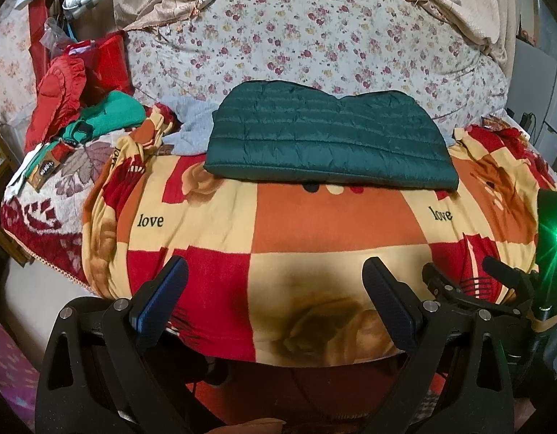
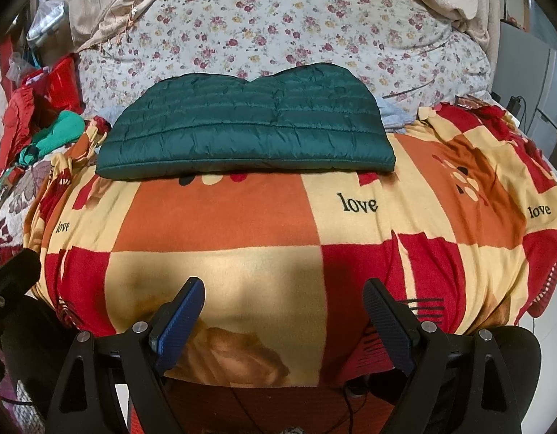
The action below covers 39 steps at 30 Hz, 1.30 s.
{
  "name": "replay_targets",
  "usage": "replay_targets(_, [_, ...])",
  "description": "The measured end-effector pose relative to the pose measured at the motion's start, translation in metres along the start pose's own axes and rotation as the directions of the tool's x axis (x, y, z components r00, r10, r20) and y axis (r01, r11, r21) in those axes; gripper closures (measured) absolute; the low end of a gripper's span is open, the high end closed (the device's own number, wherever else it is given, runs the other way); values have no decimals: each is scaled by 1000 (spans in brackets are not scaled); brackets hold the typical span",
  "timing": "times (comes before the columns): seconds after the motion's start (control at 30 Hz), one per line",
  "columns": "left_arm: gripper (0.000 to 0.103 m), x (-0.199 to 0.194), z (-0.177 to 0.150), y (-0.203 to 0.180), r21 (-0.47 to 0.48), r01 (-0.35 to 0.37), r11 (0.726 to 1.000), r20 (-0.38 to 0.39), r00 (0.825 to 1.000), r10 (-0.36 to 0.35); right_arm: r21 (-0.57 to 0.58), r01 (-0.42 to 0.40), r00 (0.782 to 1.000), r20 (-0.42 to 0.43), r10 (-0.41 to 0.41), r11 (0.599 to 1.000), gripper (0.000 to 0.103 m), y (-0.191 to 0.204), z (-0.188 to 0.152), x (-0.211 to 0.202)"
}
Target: Fold large clothes
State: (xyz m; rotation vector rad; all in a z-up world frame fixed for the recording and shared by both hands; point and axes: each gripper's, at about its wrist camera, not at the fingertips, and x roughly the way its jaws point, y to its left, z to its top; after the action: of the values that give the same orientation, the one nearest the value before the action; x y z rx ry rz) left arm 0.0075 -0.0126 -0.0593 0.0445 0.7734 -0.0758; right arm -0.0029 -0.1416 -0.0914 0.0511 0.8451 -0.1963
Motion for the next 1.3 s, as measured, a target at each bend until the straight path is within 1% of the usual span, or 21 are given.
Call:
replay_targets(0.83, [6, 0, 0, 1, 1, 0, 1000, -2, 1000, 0, 1, 0, 1000, 4, 0, 1000, 16, 0, 0, 0])
replay_targets(1.07, [6, 5, -1, 3, -8, 12, 1000, -14, 1000, -12, -2, -1, 1000, 5, 1, 1000, 16, 1, 1, 1])
replay_targets(1.17, [6, 14, 3, 5, -17, 14, 1000, -23, 1000, -15, -10, -3, 1000, 11, 3, 1000, 16, 2, 8, 4])
replay_targets(1.3, [6, 26, 14, 8, -1, -6, 1000, -20, 1000, 6, -22, -1, 1000, 12, 2, 1000, 16, 2, 25, 14])
